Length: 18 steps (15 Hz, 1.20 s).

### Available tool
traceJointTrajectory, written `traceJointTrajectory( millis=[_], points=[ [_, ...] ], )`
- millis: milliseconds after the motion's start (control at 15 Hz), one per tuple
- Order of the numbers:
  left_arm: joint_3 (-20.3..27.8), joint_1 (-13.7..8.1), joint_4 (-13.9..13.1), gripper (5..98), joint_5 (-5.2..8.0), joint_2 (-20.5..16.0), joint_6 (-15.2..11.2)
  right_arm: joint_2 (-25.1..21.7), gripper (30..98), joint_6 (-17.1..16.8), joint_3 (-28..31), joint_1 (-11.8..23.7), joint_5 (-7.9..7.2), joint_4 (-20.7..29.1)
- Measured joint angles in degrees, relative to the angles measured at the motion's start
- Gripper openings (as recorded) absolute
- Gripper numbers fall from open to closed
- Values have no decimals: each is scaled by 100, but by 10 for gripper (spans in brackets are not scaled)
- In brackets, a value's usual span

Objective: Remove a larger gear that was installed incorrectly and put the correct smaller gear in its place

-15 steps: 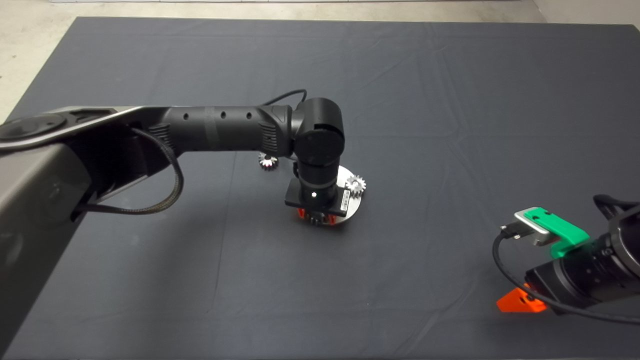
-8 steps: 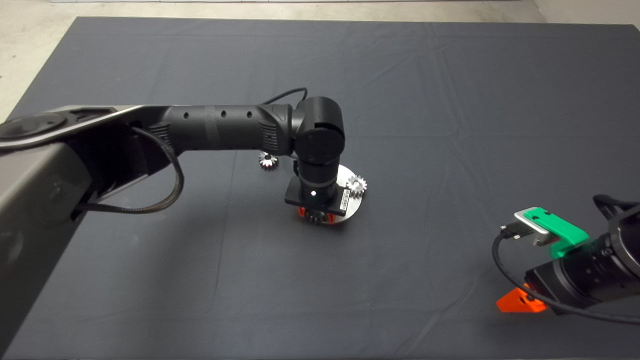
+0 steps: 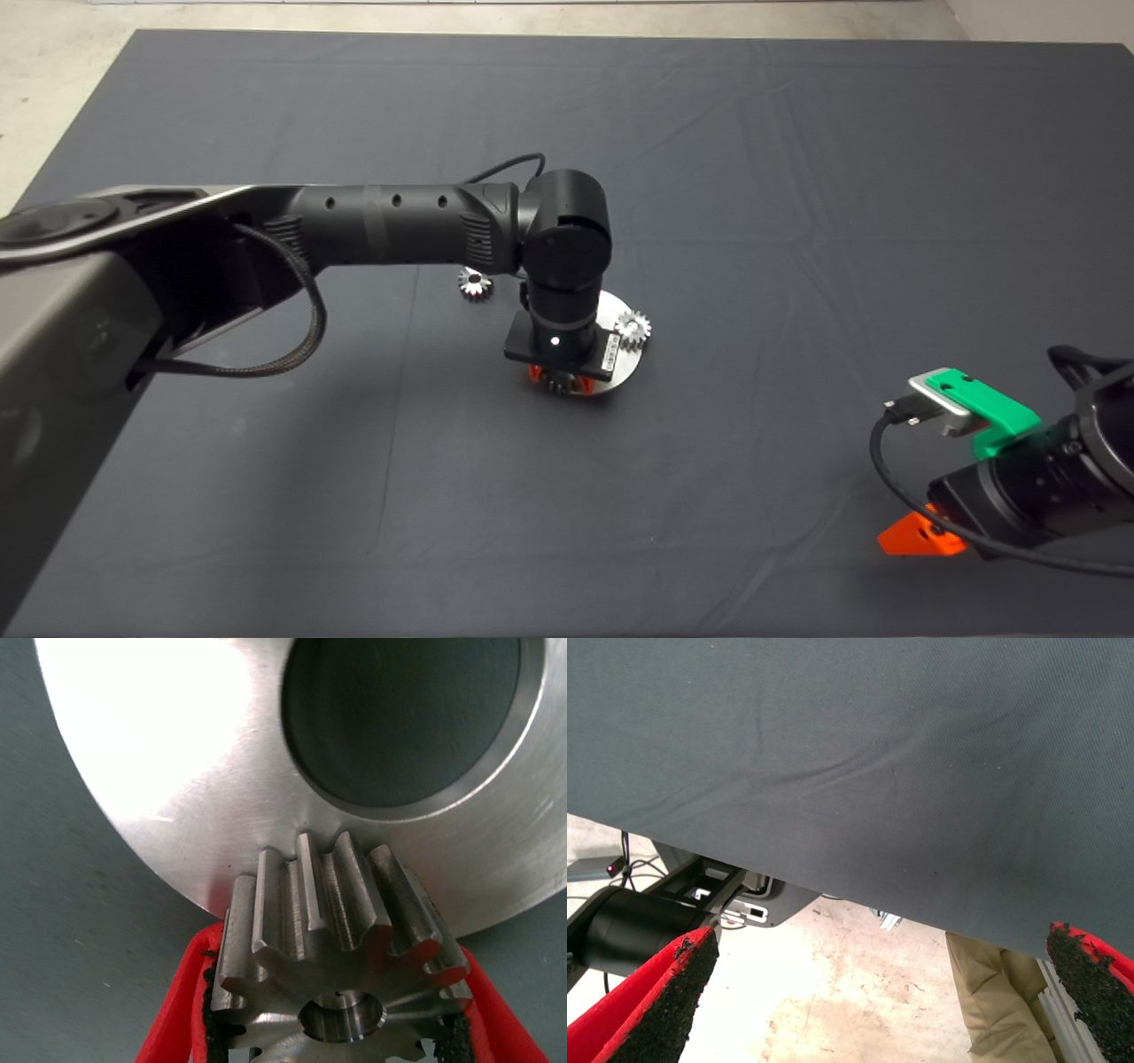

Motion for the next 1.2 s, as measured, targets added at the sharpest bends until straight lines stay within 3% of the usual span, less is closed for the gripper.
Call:
traceJointTrajectory(
  millis=[133, 200, 333, 467, 667, 867, 1000, 1200],
  points=[
    [-18, -195, -117, 380, 9, -39, 36, 2, 977, 0, 0, -49, -11, 0],
    [-24, -422, -290, 378, 29, -43, 59, 2, 977, 0, 0, -52, -9, 0],
    [-27, -1000, -369, 378, -20, -41, 100, 15, 977, 0, 0, -52, -8, 0],
    [-27, -1287, -458, 378, -37, -15, 157, 13, 977, 1, -1, -85, -11, 0],
    [-21, -1178, -799, 378, -44, -17, 249, 15, 977, 1, 0, -85, -9, 0],
    [45, -1158, -797, 378, -105, -288, 276, 13, 977, 1, 11, -84, -9, 0],
    [215, -1002, -637, 375, -177, -872, 276, 14, 977, 1, 37, -85, -13, 0],
    [720, -691, -179, 375, 23, -1886, 168, 20, 977, 0, 48, -84, -2, 0]
  ],
)
